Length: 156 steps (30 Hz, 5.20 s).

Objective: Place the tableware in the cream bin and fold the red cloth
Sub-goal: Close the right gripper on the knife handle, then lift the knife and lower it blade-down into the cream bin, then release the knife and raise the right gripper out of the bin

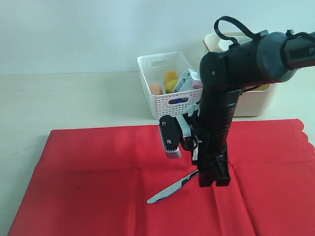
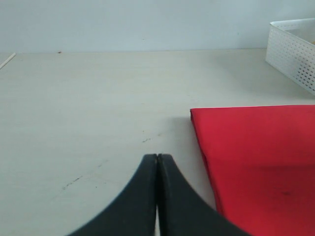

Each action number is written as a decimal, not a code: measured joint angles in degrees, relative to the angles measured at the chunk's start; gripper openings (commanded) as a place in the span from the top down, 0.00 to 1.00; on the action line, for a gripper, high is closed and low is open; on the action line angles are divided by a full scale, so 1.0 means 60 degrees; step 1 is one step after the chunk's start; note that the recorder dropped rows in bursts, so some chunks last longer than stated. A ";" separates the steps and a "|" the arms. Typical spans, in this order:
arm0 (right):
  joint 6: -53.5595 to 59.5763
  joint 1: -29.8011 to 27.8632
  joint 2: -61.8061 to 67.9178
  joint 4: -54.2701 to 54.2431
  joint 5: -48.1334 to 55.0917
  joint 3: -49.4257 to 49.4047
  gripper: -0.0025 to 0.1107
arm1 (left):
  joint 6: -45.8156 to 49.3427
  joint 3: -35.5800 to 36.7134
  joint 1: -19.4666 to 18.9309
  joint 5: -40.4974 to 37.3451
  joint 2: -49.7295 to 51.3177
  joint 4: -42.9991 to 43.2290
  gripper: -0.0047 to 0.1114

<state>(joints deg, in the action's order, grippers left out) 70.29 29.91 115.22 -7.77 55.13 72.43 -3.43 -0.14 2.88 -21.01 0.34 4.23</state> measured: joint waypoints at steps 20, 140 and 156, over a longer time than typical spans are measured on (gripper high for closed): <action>-0.0927 0.0000 0.0606 0.0558 -0.0550 0.0054 0.98 | 0.0000 0.0000 0.0000 0.0000 0.0000 0.0000 0.96; -0.7120 -0.3783 -0.2323 -0.0866 -0.6552 -0.0030 0.61 | 0.0000 0.0000 0.0000 0.0000 0.0000 0.0000 0.96; -0.7867 -0.3783 -0.5539 -0.0866 -0.1716 -0.0030 0.82 | 0.0000 0.0000 0.0000 0.0000 0.0000 0.0000 0.96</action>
<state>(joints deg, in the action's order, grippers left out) 23.08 7.21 81.99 -12.96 44.84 72.25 -3.43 -0.14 2.88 -21.01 0.34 4.23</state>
